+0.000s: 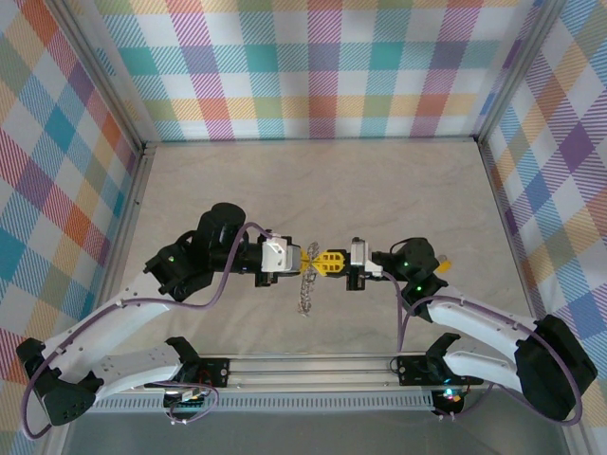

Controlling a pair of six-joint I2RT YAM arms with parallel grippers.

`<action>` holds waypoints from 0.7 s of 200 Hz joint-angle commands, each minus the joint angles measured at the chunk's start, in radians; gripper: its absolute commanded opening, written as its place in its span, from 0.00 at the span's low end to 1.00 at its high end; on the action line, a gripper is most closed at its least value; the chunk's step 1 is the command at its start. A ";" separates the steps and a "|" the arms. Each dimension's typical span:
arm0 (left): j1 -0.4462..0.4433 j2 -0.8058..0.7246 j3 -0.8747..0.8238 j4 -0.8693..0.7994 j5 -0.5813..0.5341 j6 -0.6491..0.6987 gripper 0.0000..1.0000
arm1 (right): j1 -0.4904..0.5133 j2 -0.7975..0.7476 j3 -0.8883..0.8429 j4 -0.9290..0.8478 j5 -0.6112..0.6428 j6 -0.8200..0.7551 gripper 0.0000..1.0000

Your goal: Put the keys on the keyring

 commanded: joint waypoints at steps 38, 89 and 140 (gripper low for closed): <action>0.007 0.012 0.019 0.042 0.042 -0.013 0.00 | -0.001 -0.012 0.051 -0.031 -0.021 -0.030 0.00; 0.008 0.027 0.083 -0.103 -0.065 0.038 0.00 | -0.002 -0.087 0.106 -0.358 -0.002 -0.158 0.19; 0.005 0.080 0.161 -0.280 -0.144 0.102 0.00 | -0.001 -0.134 0.143 -0.618 -0.015 -0.274 0.24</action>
